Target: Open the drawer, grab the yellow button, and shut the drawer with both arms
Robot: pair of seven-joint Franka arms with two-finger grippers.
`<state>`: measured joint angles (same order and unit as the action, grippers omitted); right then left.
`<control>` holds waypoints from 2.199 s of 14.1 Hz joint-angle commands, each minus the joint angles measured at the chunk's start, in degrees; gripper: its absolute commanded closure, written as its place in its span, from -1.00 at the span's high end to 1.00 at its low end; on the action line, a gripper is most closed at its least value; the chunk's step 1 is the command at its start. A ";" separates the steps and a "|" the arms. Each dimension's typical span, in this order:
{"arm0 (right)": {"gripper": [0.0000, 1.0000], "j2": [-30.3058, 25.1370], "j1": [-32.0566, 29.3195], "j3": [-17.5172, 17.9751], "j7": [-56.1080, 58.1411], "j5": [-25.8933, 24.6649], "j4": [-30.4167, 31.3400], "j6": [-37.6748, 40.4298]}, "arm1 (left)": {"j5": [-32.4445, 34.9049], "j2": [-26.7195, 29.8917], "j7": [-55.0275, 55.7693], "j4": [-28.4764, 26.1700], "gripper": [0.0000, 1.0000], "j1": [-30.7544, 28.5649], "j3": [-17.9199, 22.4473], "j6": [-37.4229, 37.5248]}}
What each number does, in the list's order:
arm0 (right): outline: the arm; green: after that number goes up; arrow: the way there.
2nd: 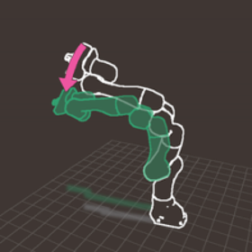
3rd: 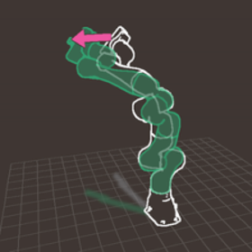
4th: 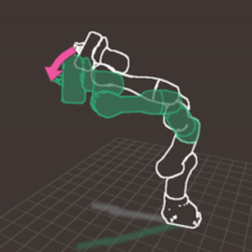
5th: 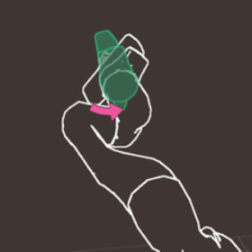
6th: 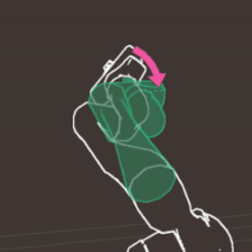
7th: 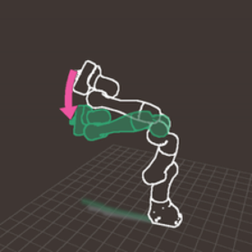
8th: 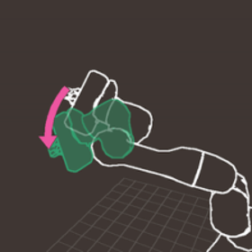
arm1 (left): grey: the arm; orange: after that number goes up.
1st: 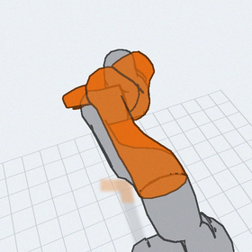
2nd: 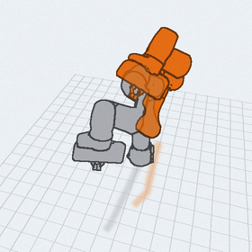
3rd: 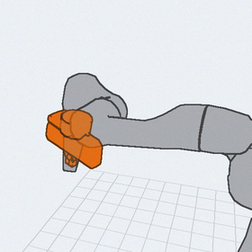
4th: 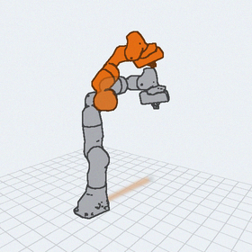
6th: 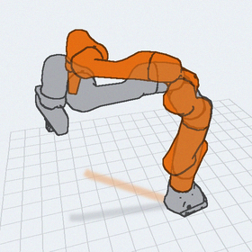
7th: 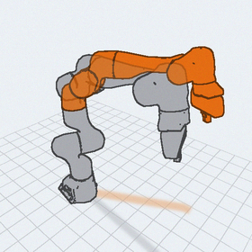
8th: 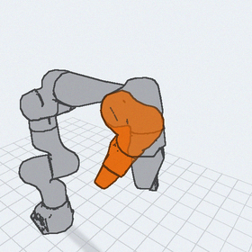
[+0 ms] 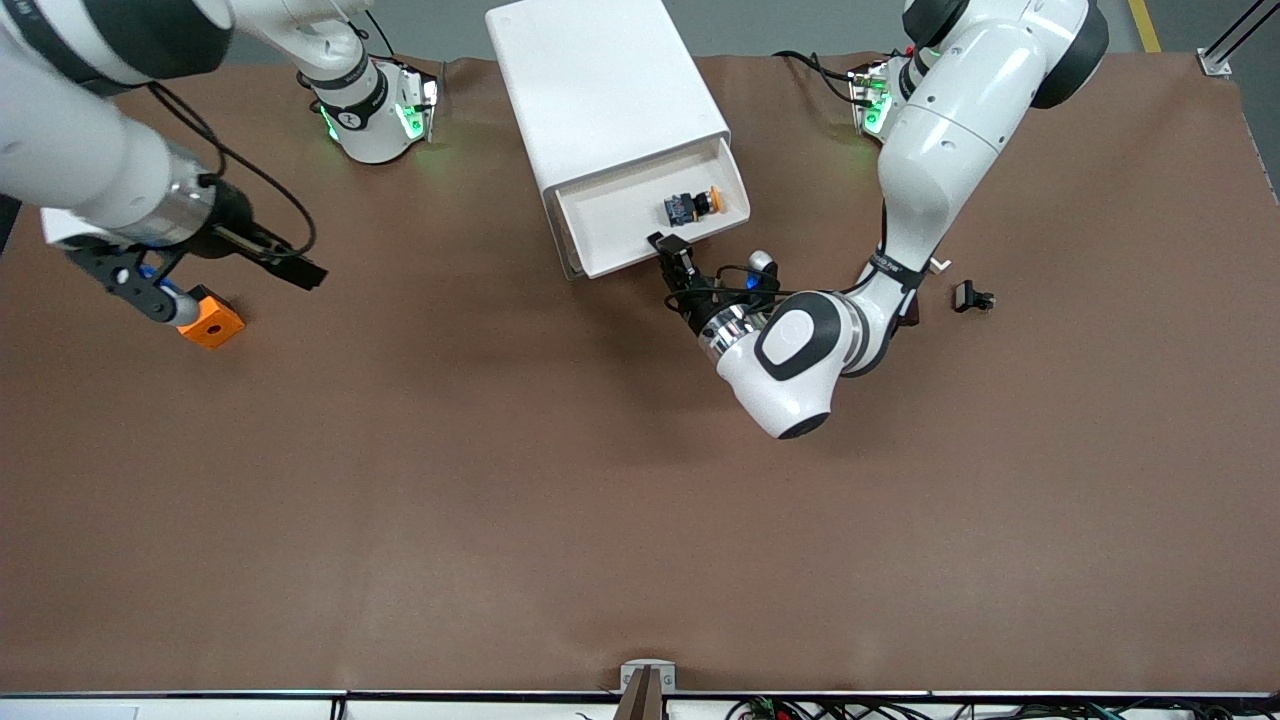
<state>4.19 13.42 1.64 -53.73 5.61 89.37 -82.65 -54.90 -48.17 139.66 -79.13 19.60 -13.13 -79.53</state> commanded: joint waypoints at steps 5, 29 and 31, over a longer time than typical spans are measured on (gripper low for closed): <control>1.00 0.11 11.70 -0.58 -23.41 1.24 0.89 -3.65 | 2.16 3.51 -0.26 5.91 1.00 -5.18 0.47 2.43; 1.00 22.26 37.55 -0.58 -76.43 0.54 -11.76 -15.07 | 48.13 23.99 -88.93 5.67 1.00 -19.60 -0.05 -0.96; 1.00 23.57 38.43 -0.58 -76.53 0.63 -11.76 -15.96 | 48.30 27.50 -92.97 1.55 1.00 -19.87 -0.14 -3.86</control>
<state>25.65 50.55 1.62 -128.63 5.90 79.79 -98.40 -7.94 -26.27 50.33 -70.87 0.17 -12.93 -79.88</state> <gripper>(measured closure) 0.000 0.000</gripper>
